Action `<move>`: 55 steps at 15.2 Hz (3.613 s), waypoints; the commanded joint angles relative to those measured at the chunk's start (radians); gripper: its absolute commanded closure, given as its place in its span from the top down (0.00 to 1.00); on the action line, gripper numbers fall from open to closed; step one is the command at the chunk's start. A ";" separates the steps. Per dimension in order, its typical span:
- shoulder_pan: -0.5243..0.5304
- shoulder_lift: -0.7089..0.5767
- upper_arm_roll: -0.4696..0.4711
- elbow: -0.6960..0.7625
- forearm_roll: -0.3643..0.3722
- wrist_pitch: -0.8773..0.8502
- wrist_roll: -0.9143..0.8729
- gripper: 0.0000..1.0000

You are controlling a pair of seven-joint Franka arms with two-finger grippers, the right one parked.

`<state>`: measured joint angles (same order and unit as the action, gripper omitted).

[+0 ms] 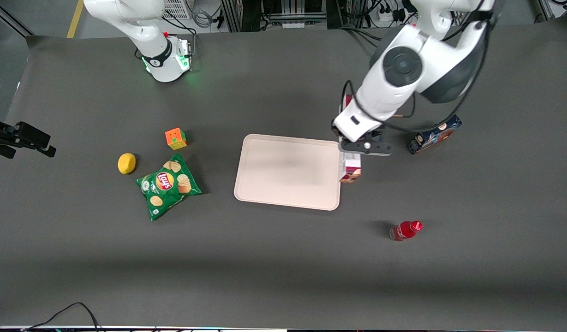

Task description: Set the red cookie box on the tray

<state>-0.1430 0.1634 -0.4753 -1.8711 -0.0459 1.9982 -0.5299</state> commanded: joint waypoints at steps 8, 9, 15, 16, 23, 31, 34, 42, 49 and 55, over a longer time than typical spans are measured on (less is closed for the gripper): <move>-0.121 0.286 -0.012 -0.017 0.303 0.286 -0.357 0.05; -0.127 0.307 -0.009 -0.019 0.319 0.300 -0.360 0.04; -0.139 0.361 0.040 -0.034 0.411 0.372 -0.354 0.04; -0.142 0.372 0.056 -0.034 0.414 0.382 -0.349 0.04; -0.153 0.395 0.081 -0.023 0.416 0.404 -0.344 0.08; -0.156 0.393 0.099 -0.022 0.402 0.416 -0.361 1.00; -0.155 0.369 0.103 0.003 0.391 0.384 -0.361 1.00; -0.098 0.142 0.184 0.107 0.177 0.113 -0.055 1.00; 0.031 -0.128 0.394 0.167 0.104 -0.206 0.242 1.00; 0.071 -0.241 0.512 0.173 0.083 -0.349 0.447 1.00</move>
<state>-0.0689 -0.0371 0.0172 -1.6911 0.0599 1.6989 -0.1268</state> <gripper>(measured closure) 0.000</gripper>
